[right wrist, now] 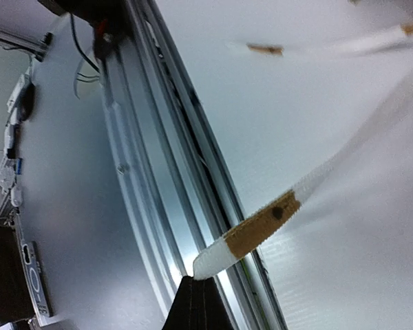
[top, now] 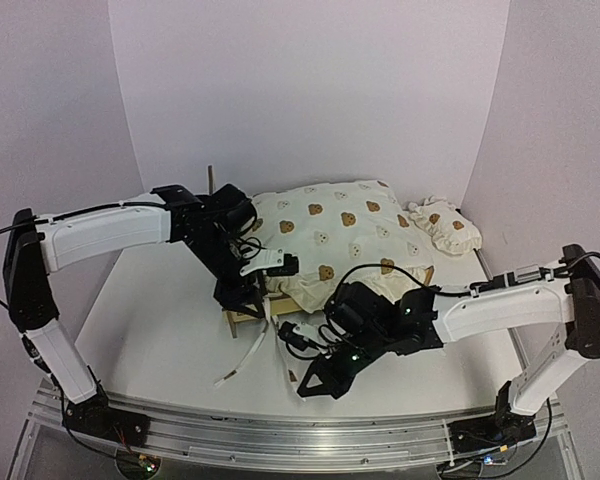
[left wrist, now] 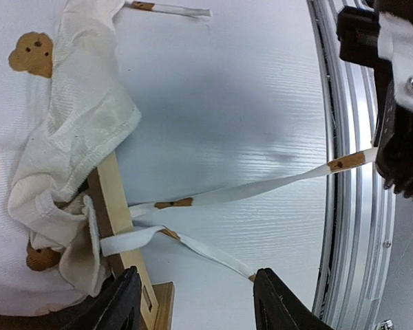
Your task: Set up the pet bed
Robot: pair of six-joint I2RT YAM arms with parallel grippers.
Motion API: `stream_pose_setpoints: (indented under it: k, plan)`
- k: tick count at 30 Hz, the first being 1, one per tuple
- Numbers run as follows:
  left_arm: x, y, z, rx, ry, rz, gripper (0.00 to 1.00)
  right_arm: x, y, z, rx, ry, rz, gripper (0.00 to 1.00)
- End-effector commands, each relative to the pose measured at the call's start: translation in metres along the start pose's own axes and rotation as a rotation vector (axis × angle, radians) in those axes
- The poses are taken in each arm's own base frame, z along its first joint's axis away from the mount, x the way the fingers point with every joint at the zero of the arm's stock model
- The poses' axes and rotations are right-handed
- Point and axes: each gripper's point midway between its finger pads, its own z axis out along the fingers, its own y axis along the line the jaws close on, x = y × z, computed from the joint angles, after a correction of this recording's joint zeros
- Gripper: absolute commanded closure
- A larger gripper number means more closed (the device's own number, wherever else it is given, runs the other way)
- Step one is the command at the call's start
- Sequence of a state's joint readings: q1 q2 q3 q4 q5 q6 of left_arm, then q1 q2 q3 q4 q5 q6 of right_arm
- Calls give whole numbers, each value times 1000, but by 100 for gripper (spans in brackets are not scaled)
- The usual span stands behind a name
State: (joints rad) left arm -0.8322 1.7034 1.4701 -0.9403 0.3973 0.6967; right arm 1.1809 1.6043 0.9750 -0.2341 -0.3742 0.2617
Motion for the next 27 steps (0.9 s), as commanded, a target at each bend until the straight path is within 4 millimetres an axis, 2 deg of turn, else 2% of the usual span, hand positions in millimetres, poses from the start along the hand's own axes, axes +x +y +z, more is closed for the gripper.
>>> stream_pose_setpoints:
  k: [1, 4, 8, 10, 14, 19, 24, 27]
  plan:
    - [2, -28, -23, -19, -129, 137, 43, -42, 29, -5, -87, -71, -89, 100]
    - [7, -43, -28, -61, -218, 223, 38, -60, 25, 5, -70, -110, -103, 100]
    - [0, -61, -34, -139, -384, 333, 31, -89, 29, 14, -94, -203, -125, 100]
    - [0, -69, -29, -163, -434, 377, 29, -99, 29, 18, -99, -230, -136, 100]
    - [3, -75, -11, -187, -452, 402, 28, -107, 24, 26, -85, -252, -127, 100]
    - [16, -73, 11, -154, -392, 357, 37, -119, 10, 19, -77, -332, -58, 100]
    - [22, -81, 16, -115, -397, 351, 47, -126, 1, 13, -72, -366, -31, 100]
    - [23, -79, 20, -108, -383, 338, 50, -128, -1, 11, -79, -374, -24, 100]
